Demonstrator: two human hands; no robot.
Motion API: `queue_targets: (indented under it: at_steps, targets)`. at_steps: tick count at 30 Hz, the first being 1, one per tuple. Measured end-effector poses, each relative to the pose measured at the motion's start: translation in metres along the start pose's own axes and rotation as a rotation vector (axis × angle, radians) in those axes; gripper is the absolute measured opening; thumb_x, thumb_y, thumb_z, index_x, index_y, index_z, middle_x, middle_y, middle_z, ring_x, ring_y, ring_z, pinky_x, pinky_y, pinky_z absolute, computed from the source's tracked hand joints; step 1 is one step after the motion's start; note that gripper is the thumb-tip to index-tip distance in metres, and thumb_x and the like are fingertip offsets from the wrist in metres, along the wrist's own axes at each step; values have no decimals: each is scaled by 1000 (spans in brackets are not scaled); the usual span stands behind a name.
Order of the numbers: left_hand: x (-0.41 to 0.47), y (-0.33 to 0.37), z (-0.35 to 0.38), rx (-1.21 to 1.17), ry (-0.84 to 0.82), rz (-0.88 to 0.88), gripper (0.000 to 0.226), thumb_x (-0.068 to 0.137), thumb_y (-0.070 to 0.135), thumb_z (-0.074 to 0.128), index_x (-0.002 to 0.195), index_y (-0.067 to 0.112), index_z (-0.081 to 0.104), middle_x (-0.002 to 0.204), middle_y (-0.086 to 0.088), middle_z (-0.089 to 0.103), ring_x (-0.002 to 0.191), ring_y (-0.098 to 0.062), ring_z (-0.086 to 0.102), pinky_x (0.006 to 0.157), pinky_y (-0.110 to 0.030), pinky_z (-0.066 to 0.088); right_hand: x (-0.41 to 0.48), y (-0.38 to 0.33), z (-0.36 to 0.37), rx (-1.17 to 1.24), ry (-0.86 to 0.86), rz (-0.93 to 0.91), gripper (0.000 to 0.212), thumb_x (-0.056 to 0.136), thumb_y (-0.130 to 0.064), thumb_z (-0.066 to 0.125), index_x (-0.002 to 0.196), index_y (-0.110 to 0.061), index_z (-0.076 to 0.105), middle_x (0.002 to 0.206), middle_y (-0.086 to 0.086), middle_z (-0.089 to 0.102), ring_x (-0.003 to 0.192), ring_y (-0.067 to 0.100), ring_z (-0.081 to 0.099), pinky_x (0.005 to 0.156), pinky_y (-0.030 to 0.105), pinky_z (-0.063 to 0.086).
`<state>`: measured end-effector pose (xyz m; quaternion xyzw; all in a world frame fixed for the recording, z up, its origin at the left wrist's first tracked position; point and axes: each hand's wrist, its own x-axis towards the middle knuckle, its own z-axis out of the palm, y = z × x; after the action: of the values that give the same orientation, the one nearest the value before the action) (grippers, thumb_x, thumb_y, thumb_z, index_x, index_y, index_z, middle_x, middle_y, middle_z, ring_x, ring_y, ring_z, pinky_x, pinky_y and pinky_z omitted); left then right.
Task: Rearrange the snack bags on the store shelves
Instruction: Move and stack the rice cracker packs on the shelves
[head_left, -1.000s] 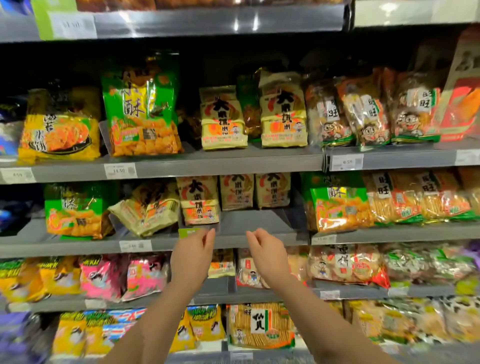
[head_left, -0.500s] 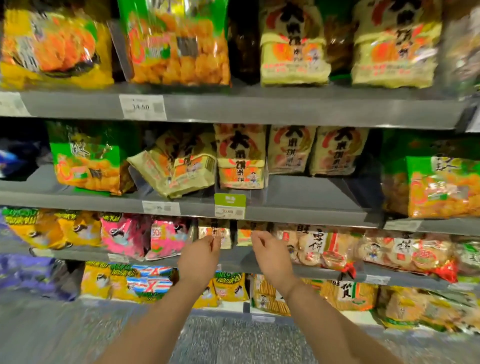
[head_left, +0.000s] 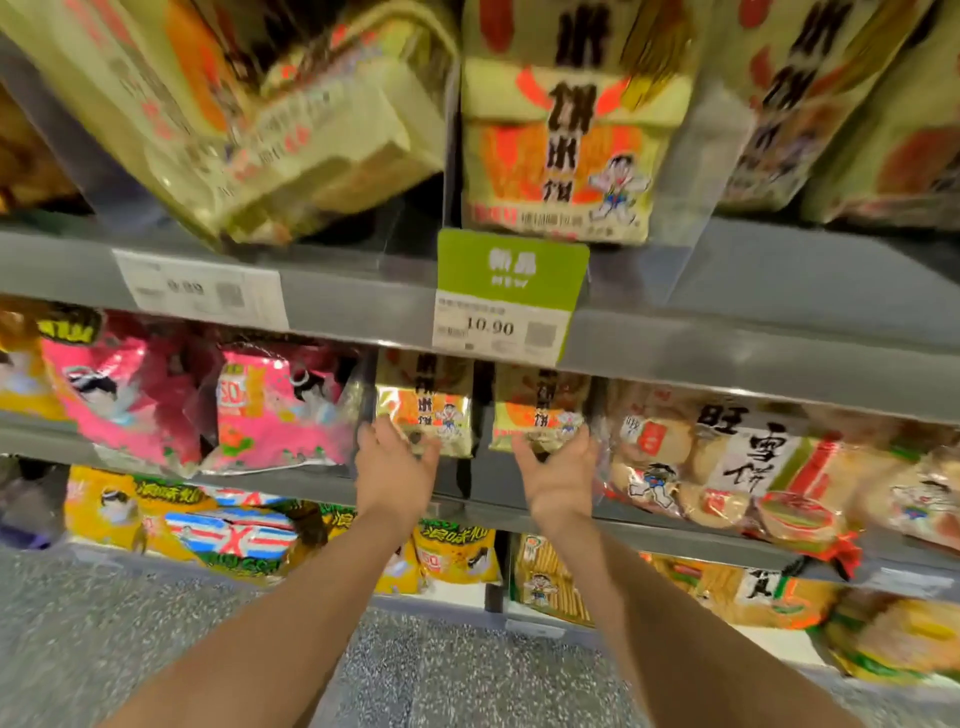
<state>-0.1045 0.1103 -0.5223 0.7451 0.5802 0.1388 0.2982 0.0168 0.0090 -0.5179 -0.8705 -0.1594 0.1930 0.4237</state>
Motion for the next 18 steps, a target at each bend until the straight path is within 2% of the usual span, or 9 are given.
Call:
queue_targets:
  at_steps: [2, 4, 5, 9, 11, 13, 18]
  targets:
    - [10, -9, 13, -33, 5, -33, 73, 86, 42, 55, 137, 2, 22, 144, -21, 25, 128, -41, 35, 102, -45, 36, 10, 5, 13, 15, 33, -8, 97, 78, -49, 66, 144, -1, 16, 151, 19, 22, 139, 32, 22, 116, 38, 21]
    - [17, -14, 22, -39, 11, -13, 86, 85, 45, 56, 143, 1, 11, 147, -21, 20, 133, -39, 28, 106, -44, 31, 21, 8, 23, -99, 16, -18, 103, 82, -53, 58, 145, 6, 2, 156, 20, 7, 145, 27, 6, 119, 33, 7]
    - [21, -15, 26, -18, 23, -1, 91, 84, 48, 56, 144, 1, 8, 148, -22, 20, 133, -39, 27, 107, -44, 29, 25, 10, 28, -149, 27, -24, 104, 83, -56, 54, 144, 8, 0, 156, 20, 5, 146, 26, 4, 119, 32, 5]
    - [30, -13, 34, 20, 38, -32, 101, 78, 60, 55, 145, 5, 4, 141, -21, 34, 127, -41, 33, 102, -49, 33, 32, 10, 33, -90, 112, -8, 111, 75, -58, 63, 147, 2, 4, 155, 17, 18, 142, 31, 19, 114, 36, 19]
    - [30, -13, 36, 60, 28, -56, 102, 76, 64, 55, 145, 7, 5, 133, -20, 46, 122, -41, 38, 96, -50, 38, 33, 9, 29, -84, 102, 0, 113, 72, -58, 66, 147, 0, 4, 153, 17, 24, 139, 33, 22, 111, 39, 23]
    - [30, -13, 35, 105, 30, -77, 104, 74, 66, 55, 144, 7, 7, 131, -19, 48, 120, -40, 40, 95, -48, 40, 34, 8, 25, -71, 83, 14, 114, 71, -57, 69, 147, -1, 6, 150, 17, 29, 138, 32, 24, 110, 40, 26]
    - [24, -19, 30, 127, 90, -50, 100, 68, 63, 64, 136, 2, 22, 125, -21, 48, 113, -39, 45, 95, -45, 35, 22, 13, 23, -64, 122, -51, 99, 62, -52, 79, 137, -5, 35, 137, 13, 47, 126, 32, 42, 101, 40, 36]
